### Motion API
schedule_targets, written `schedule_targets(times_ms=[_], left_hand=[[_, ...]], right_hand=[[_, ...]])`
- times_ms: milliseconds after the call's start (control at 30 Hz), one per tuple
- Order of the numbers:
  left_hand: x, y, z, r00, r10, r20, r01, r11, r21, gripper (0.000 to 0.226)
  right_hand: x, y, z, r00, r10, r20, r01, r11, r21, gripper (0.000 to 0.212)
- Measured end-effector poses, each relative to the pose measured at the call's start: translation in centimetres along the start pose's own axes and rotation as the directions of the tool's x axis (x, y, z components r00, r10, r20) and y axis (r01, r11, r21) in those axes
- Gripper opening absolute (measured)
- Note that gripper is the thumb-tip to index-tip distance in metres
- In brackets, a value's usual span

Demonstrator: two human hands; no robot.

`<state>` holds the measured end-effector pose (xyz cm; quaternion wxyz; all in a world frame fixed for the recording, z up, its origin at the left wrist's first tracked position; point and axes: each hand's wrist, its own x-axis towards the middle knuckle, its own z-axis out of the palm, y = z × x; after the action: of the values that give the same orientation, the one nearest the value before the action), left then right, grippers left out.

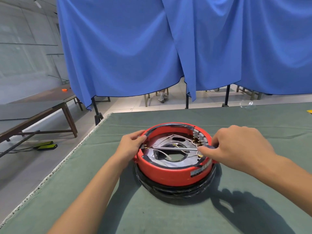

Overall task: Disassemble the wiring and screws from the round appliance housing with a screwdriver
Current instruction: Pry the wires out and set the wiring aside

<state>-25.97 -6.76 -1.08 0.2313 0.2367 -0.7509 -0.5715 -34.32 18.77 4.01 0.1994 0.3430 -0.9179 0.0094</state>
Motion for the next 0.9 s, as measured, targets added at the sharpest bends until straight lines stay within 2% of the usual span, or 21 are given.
schedule_targets(times_ms=[300, 500, 667, 900], left_hand=[[0.2, 0.8, 0.9, 0.998, -0.067, -0.011, 0.067, 0.997, 0.048, 0.032], [0.5, 0.5, 1.5, 0.994, -0.066, -0.082, 0.068, 0.998, 0.020, 0.029], [0.7, 0.2, 2.3, 0.981, -0.110, -0.161, 0.100, 0.993, -0.068, 0.027], [0.1, 0.0, 2.7, 0.960, -0.184, -0.209, 0.139, 0.966, -0.217, 0.025]], right_hand=[[0.2, -0.9, 0.3, 0.998, -0.038, -0.043, 0.037, 0.999, -0.030, 0.054], [0.2, 0.0, -0.9, 0.998, 0.027, -0.048, -0.028, 0.999, -0.018, 0.064], [-1.1, -0.7, -1.3, 1.000, -0.021, -0.011, 0.021, 0.999, -0.041, 0.060], [-1.7, -1.9, -0.2, 1.000, 0.005, -0.013, -0.005, 0.999, -0.040, 0.055]])
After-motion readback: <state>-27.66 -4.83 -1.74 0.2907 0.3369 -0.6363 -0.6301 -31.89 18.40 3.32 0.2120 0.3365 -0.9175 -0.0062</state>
